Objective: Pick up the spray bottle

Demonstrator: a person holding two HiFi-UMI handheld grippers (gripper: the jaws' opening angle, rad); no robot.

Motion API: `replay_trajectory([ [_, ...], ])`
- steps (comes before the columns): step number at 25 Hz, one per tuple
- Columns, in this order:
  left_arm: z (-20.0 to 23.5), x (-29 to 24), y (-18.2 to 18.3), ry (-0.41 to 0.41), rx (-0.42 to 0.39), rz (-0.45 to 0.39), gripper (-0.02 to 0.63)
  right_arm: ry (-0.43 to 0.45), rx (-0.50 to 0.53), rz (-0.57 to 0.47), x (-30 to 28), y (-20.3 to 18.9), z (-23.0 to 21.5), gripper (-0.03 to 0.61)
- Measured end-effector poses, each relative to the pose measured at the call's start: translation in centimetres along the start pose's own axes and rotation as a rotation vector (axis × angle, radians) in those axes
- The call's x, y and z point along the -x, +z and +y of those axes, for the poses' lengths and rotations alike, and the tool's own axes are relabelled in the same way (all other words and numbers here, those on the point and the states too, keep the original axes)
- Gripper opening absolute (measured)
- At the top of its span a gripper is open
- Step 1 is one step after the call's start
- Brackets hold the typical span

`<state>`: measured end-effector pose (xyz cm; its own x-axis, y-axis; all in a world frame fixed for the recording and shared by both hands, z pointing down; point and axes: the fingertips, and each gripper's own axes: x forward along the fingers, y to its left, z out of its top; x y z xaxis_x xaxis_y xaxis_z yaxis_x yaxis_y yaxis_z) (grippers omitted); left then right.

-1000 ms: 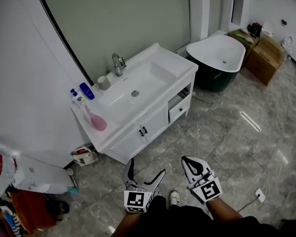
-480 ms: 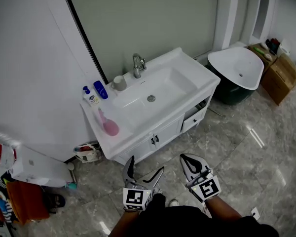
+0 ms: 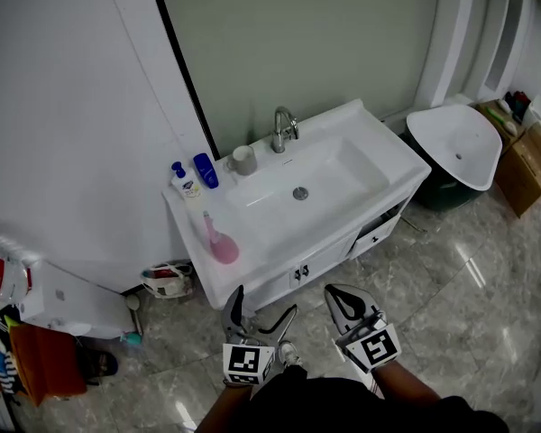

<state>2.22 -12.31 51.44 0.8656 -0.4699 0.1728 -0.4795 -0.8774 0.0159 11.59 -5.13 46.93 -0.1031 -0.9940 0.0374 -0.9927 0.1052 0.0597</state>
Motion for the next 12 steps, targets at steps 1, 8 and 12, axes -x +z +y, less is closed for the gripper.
replay_trajectory([
  [1, 0.7, -0.3, 0.1, 0.005, -0.001, 0.001, 0.508, 0.004, 0.002, 0.002, -0.8, 0.0, -0.1, -0.002],
  [8, 5.3, -1.8, 0.1, 0.022, 0.013, 0.009, 0.505, 0.027, 0.017, -0.004, -6.1, 0.4, -0.1, -0.002],
  [12, 7.6, -2.5, 0.0, 0.040, 0.019, 0.007, 0.497, 0.038, 0.015, -0.004, -8.8, 0.4, -0.1, -0.002],
])
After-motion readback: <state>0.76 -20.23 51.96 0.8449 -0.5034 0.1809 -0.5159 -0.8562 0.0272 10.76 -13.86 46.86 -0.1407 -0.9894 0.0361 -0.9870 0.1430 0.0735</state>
